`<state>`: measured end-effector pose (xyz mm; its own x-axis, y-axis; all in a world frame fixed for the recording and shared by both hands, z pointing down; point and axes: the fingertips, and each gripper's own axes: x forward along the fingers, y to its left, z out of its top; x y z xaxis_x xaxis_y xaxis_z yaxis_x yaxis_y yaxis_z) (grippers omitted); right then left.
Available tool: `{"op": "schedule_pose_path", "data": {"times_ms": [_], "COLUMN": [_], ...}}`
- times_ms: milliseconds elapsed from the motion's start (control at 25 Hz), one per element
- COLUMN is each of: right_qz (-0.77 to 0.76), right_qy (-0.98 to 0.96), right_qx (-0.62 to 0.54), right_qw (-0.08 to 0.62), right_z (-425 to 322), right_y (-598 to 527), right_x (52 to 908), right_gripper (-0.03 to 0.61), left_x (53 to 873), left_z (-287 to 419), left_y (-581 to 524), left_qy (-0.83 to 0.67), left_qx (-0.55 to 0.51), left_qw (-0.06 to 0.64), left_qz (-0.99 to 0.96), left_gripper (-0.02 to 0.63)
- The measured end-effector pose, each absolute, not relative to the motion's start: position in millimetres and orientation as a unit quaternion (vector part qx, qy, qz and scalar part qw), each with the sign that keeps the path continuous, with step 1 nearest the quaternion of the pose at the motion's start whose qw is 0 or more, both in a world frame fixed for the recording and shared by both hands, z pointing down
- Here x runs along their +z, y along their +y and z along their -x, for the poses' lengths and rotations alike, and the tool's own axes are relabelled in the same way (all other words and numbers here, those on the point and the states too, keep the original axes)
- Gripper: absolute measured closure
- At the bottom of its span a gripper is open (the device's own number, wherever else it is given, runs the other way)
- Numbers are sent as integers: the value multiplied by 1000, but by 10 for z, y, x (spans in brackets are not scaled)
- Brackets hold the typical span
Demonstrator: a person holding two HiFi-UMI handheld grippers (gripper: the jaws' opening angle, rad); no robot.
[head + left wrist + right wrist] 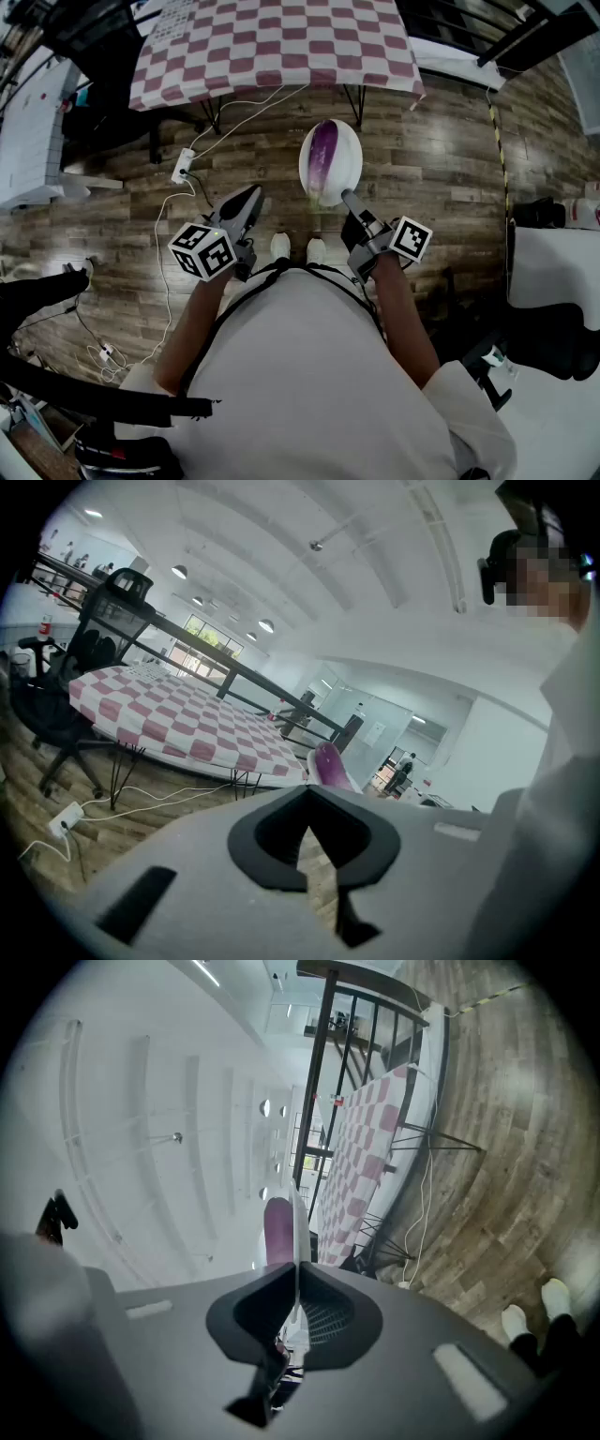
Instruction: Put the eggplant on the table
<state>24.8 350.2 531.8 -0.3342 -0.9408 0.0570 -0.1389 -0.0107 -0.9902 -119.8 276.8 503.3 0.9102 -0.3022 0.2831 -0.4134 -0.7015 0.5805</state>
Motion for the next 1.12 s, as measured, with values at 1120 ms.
{"op": "schedule_pose_path", "data": {"times_ms": [1120], "right_qz": [464], "right_qy": [589], "right_qx": [-547], "right_qw": [372], "right_z": [83], "right_y": [3400], "right_x": [5166], "right_gripper": [555], "left_x": [5023], "left_z": [1685], "left_y": [2403], "left_qy": [-208], "left_qx": [64], "left_qw": [339], "left_qz": [-915], "left_gripper": [614]}}
